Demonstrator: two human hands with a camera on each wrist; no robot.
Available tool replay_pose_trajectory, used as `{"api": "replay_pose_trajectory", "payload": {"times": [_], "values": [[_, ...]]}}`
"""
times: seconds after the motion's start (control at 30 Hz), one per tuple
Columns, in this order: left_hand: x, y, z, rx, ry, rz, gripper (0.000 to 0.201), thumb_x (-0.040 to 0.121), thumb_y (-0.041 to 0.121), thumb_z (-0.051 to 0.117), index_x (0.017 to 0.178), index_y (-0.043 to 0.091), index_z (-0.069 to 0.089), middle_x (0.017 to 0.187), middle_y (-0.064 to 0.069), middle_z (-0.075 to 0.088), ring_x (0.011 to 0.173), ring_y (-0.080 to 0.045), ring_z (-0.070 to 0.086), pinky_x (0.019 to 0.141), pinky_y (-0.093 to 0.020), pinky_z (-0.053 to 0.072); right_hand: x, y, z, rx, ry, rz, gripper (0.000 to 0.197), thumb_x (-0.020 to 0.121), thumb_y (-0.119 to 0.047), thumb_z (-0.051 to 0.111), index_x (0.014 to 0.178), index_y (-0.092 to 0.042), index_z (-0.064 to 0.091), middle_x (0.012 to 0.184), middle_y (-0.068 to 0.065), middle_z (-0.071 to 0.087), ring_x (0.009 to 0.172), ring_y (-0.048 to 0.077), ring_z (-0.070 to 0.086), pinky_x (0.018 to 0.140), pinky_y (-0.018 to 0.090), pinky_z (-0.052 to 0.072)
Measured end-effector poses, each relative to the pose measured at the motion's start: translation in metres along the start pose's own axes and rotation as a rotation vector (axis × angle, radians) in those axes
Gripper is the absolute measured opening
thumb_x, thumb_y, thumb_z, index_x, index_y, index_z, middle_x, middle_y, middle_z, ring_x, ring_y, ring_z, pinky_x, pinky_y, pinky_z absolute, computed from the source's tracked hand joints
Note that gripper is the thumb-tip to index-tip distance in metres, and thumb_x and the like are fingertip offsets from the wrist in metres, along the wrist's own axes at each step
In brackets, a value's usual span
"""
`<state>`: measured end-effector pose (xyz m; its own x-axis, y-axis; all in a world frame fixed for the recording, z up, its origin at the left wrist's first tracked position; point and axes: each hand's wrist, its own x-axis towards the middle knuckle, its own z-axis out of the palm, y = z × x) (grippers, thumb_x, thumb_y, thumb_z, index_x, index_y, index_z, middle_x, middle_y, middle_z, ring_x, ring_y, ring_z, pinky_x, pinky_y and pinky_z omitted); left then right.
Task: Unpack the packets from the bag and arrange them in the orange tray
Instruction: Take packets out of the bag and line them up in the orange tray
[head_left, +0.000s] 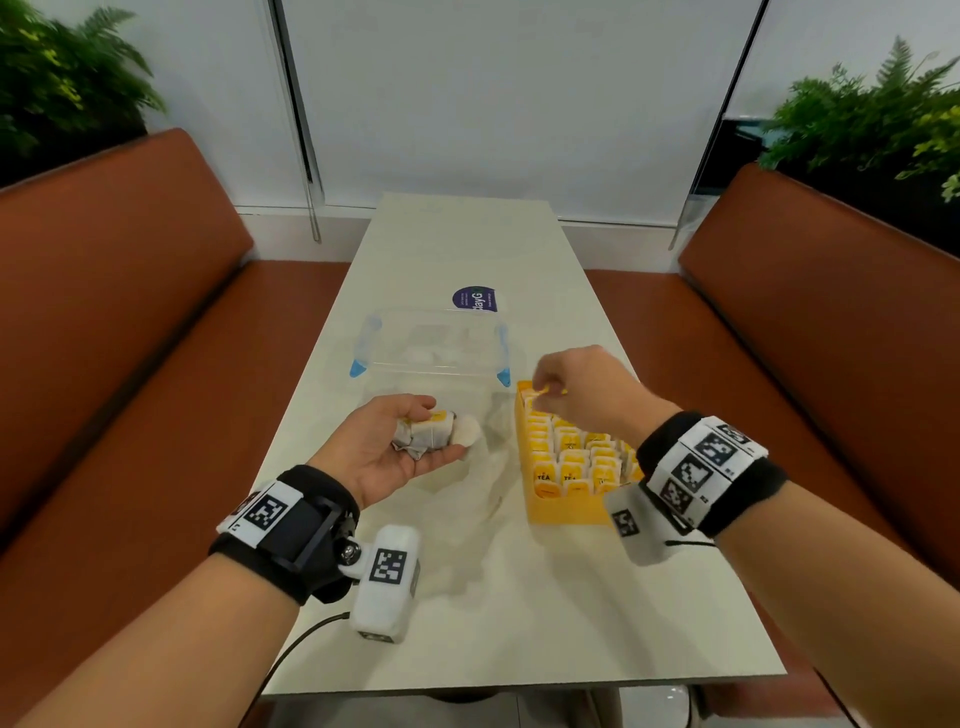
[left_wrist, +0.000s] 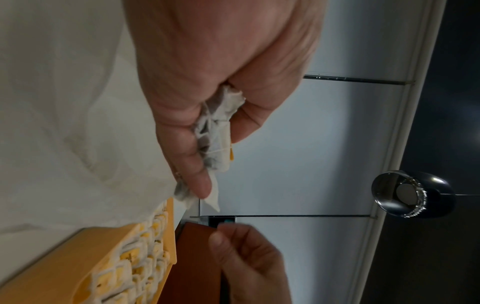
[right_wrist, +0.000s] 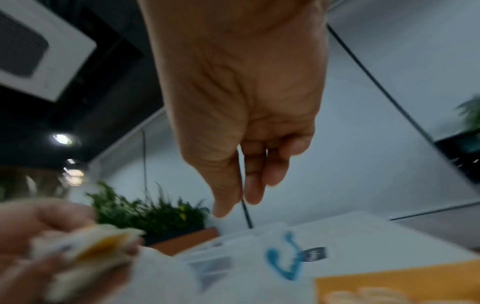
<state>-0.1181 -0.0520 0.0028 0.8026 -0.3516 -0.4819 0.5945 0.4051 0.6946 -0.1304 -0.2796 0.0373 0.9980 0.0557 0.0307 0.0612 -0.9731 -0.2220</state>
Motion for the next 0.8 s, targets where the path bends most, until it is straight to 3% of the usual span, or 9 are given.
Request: {"api": "replay_pose_trajectory", "payload": {"times": [0.07,0.13,0.2,0.37,0.47,0.6,0.67,0.8], "values": [[-0.003,0.001,0.002,0.008,-0.008,0.002,0.019,0.088,-0.005,0.044,0.103,0.0,0.054,0.12,-0.028,0.05,0.091,-0.045,0.06,0.058,-0.047,0.06,-0.004,-0.03,0.003,0.202,-0.006,-0.095,0.027,0.084,-0.033,0.068,0.105,-0.016,0.067,0.085,-0.005,0.063,0.077,0.011,0.055,0.076,0.021,0.044],[-0.006,0.001,0.002,0.021,-0.016,0.011,0.019,0.088,-0.005,0.043,0.103,0.0,0.055,0.113,-0.027,0.052,0.084,-0.038,0.061,0.061,-0.046,0.06,-0.006,-0.052,0.008,0.289,-0.06,-0.135,0.035,0.084,-0.037,0.068,0.112,-0.016,0.065,0.09,-0.004,0.063,0.077,0.008,0.053,0.074,0.017,0.039],[-0.007,0.002,0.001,0.028,-0.033,0.021,0.02,0.088,-0.005,0.043,0.105,0.0,0.055,0.109,-0.028,0.056,0.079,-0.036,0.064,0.063,-0.044,0.061,-0.004,-0.064,0.015,0.279,-0.124,-0.141,0.042,0.084,-0.04,0.067,0.12,-0.018,0.061,0.099,-0.001,0.065,0.082,0.009,0.054,0.075,0.018,0.039],[-0.005,0.003,-0.005,0.021,-0.061,0.058,0.033,0.088,-0.007,0.048,0.12,0.001,0.051,0.114,-0.029,0.059,0.084,-0.036,0.067,0.068,-0.044,0.06,0.001,-0.072,0.02,0.278,-0.108,-0.12,0.041,0.086,-0.039,0.065,0.12,-0.016,0.061,0.107,0.005,0.065,0.097,0.016,0.059,0.077,0.022,0.041],[-0.004,0.002,-0.004,0.056,-0.101,0.056,0.032,0.086,-0.006,0.054,0.116,0.002,0.052,0.114,-0.026,0.059,0.088,-0.037,0.066,0.072,-0.044,0.059,0.002,-0.073,0.017,0.334,-0.21,-0.098,0.053,0.084,-0.035,0.068,0.131,-0.016,0.053,0.124,0.005,0.058,0.102,0.014,0.054,0.082,0.021,0.039],[-0.003,0.001,-0.001,0.139,-0.136,0.046,0.018,0.085,-0.009,0.053,0.099,0.002,0.055,0.102,-0.022,0.062,0.082,-0.033,0.069,0.069,-0.039,0.06,0.007,-0.074,0.015,0.426,-0.275,-0.097,0.037,0.079,-0.024,0.074,0.113,-0.013,0.066,0.114,0.004,0.063,0.091,0.013,0.054,0.08,0.028,0.044],[-0.002,0.001,-0.001,0.18,-0.153,0.037,0.024,0.085,-0.009,0.053,0.107,0.002,0.054,0.104,-0.021,0.062,0.08,-0.031,0.07,0.066,-0.036,0.059,0.01,-0.073,0.016,0.501,-0.29,-0.071,0.03,0.073,-0.016,0.078,0.101,-0.01,0.068,0.104,0.007,0.066,0.082,0.014,0.056,0.077,0.033,0.048],[0.001,0.001,-0.002,0.188,-0.164,0.038,0.04,0.08,-0.015,0.051,0.114,0.007,0.053,0.106,-0.02,0.063,0.084,-0.032,0.069,0.07,-0.038,0.06,0.014,-0.071,0.021,0.545,-0.209,-0.065,0.024,0.068,-0.012,0.082,0.087,-0.012,0.066,0.086,0.002,0.062,0.062,0.007,0.048,0.067,0.028,0.043]]}}
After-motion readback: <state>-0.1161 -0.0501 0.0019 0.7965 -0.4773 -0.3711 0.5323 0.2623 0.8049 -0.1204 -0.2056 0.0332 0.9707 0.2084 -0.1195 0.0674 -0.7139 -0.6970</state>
